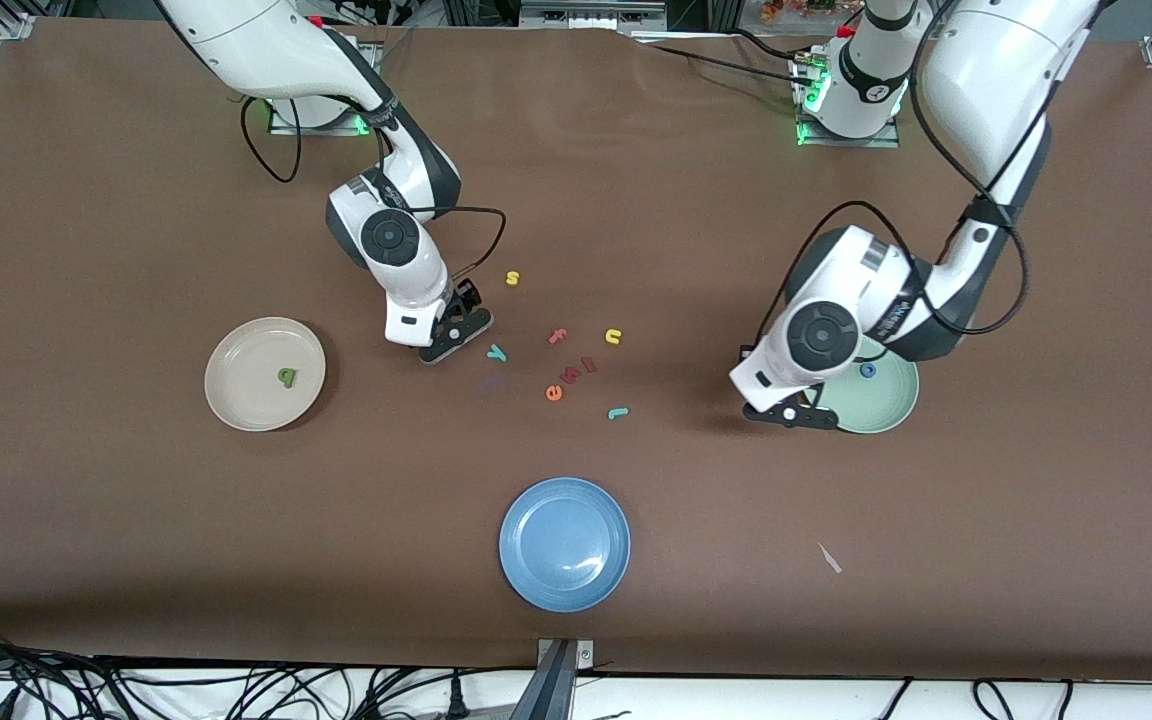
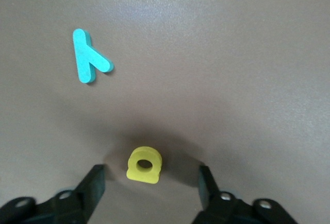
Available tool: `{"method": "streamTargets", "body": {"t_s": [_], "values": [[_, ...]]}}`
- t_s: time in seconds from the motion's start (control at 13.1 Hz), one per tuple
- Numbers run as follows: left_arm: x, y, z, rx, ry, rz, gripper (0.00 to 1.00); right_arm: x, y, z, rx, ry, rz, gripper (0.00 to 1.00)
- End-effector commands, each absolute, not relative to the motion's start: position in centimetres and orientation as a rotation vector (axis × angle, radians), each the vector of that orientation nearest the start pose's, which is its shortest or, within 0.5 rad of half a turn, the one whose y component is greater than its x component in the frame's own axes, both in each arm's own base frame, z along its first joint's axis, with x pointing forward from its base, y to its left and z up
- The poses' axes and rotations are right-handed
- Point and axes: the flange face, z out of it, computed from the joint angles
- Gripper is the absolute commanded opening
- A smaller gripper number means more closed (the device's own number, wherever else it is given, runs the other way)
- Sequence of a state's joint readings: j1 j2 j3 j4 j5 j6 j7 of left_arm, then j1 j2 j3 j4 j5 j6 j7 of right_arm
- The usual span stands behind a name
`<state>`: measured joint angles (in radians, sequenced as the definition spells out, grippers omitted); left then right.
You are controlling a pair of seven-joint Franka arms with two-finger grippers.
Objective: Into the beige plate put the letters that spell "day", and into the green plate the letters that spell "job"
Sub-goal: 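Carry the held letter to the green plate with the left gripper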
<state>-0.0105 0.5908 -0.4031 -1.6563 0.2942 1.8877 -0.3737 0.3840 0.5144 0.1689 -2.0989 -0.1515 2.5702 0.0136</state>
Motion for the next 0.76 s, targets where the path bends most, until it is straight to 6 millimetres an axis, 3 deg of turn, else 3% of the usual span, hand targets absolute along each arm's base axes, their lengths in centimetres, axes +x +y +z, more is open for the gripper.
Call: {"method": "streamTargets", "body": {"t_s": [0.0, 0.08, 0.23, 0.46, 0.69], "values": [[60.2, -19.7, 27.1, -2.913, 0.281, 0.432, 0.00, 48.6, 30.6, 17.4, -2.958, -1.021, 0.036, 0.68], [59.9, -19.0, 26.5, -2.904, 0.286, 0.462, 0.00, 48.6, 30.6, 17.4, -2.957, -1.025, 0.036, 0.65], [60.7, -15.2, 26.0, -2.917, 0.264, 0.495, 0.00, 48.6, 30.7, 17.4, -2.957, -1.023, 0.034, 0.60], [60.2, -12.0, 24.1, -2.857, 0.385, 0.541, 0.00, 48.6, 30.8, 17.4, -2.955, -1.026, 0.034, 0.57], [59.8, -11.4, 22.1, -2.844, 0.404, 0.580, 0.00, 48.7, 30.9, 17.5, -2.953, -1.027, 0.029, 0.54]]}}
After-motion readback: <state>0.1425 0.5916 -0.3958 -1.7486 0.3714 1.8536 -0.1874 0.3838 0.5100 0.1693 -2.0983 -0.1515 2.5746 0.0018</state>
